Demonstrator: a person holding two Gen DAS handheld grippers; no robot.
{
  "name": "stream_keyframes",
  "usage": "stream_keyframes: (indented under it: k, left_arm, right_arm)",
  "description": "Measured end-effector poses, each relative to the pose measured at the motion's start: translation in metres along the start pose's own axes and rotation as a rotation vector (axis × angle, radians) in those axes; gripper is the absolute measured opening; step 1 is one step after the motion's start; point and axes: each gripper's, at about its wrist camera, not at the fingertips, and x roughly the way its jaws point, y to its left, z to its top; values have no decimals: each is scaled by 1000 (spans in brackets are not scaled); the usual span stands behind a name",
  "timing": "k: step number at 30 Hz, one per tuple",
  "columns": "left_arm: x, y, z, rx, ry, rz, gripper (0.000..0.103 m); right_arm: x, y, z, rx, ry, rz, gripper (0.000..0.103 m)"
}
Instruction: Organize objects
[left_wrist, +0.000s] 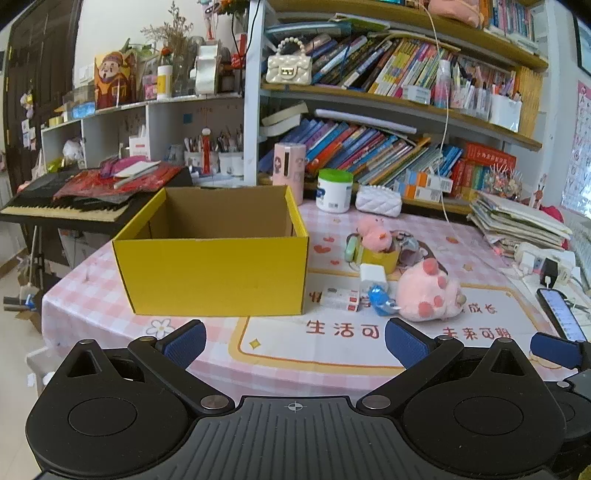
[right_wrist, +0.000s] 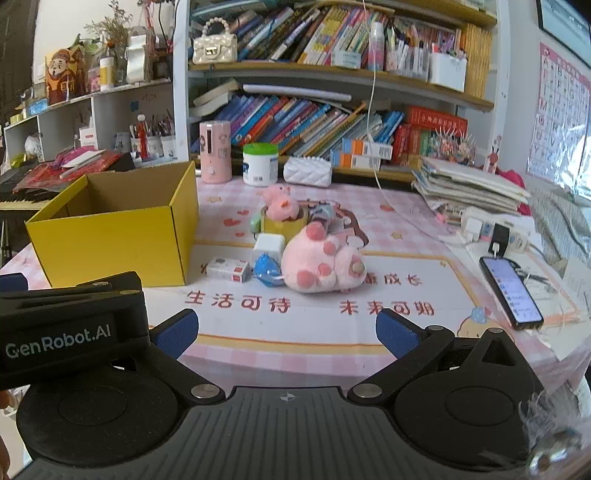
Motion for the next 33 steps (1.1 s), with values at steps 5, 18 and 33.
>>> stream_keyframes:
  k: [5,18,33]
  left_arm:
    - [-1,-1,1,0,-16,-3,103]
    - [-2,-4,0,10,-32,-11,103]
    - [-2,-5,0,10,-30,-10,103]
  right_arm:
    - [-2,0,0,-7,-25,0,103]
    - [-5,-2,-1,-2,-34,3,103]
    - [-4,-1,-2,-2,-31,5,103]
